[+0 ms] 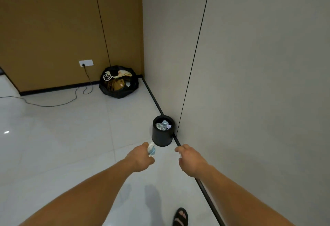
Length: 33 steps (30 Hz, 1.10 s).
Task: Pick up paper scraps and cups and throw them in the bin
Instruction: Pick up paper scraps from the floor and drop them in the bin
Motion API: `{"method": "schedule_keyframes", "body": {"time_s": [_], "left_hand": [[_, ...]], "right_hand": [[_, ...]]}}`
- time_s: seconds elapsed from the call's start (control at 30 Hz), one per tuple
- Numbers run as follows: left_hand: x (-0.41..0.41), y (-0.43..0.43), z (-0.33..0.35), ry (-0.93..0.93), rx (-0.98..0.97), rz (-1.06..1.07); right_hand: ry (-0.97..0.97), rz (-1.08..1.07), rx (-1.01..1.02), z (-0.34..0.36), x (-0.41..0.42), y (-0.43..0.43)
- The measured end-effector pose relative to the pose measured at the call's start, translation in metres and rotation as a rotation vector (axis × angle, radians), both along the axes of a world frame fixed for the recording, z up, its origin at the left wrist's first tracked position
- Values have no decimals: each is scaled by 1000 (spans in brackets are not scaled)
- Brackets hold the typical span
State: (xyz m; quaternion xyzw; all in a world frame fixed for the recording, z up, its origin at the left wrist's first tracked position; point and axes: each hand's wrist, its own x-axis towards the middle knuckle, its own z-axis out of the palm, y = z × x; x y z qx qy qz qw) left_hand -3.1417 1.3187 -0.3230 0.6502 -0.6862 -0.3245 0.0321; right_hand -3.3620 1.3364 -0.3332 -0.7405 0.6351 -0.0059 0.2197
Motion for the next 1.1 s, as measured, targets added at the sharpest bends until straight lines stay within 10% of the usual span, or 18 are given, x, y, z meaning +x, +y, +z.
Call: {"method": "schedule_keyframes", "body": {"time_s": [0.53, 1.1], "left_hand": [[-49, -319, -52, 77, 133, 96], [-43, -624, -336, 31, 422, 122]], "right_hand": [[-29, 102, 74, -38, -44, -333], [-55, -33, 307, -312, -3, -624]]}}
